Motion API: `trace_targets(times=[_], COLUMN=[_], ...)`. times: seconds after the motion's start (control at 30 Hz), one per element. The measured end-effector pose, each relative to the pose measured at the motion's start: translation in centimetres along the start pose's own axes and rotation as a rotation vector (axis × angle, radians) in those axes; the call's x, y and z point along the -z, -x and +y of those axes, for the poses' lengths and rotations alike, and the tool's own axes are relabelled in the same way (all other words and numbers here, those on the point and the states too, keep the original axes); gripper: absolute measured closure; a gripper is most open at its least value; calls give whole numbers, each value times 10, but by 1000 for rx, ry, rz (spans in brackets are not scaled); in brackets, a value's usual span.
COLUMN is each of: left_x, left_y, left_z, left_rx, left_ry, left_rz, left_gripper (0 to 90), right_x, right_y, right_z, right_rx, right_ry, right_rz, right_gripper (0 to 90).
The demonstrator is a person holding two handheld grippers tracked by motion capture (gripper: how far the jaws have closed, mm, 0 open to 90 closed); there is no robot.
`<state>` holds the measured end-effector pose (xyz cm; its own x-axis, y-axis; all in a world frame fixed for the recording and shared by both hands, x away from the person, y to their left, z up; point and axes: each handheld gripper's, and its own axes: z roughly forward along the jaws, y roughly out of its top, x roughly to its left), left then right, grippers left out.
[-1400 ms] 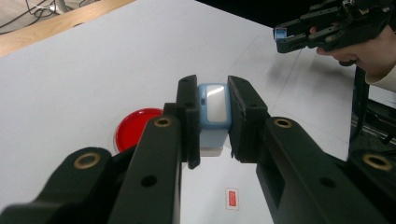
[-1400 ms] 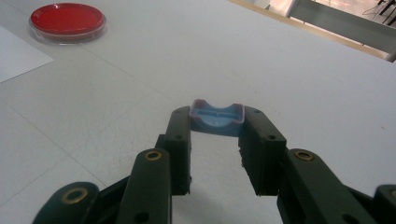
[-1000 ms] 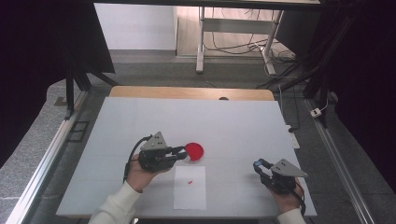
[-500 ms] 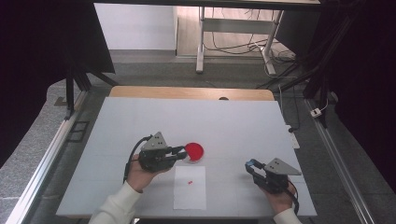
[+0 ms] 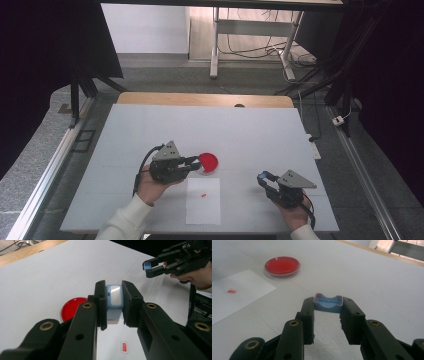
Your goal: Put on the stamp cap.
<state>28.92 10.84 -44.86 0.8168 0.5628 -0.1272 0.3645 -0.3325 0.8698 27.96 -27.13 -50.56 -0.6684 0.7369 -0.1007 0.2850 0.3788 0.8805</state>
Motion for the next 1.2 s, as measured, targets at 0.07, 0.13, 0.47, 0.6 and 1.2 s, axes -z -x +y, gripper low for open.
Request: trace_targets(times=[0.07, 0.13, 0.47, 0.6, 1.2], left_x=[0, -1, -1, -2, -4], left_y=[0, 0, 0, 0, 1], left_z=[0, 0, 1, 1, 2], left_rx=[-1, -2, -5, -2, -2], left_ry=[0, 0, -5, -4, -8], left_rz=[0, -3, 2, 0, -1], left_gripper=[748, 749, 748, 748, 748], right_x=[-1, -3, -12, -17, -36], right_y=[-2, -5, -16, -23, -44], right_z=[1, 2, 7, 9, 17], right_rx=[2, 7, 25, 38, 74], right_ry=[3, 5, 8, 6, 8], right_rz=[2, 8, 26, 40, 82], right_gripper=[651, 651, 651, 651, 651])
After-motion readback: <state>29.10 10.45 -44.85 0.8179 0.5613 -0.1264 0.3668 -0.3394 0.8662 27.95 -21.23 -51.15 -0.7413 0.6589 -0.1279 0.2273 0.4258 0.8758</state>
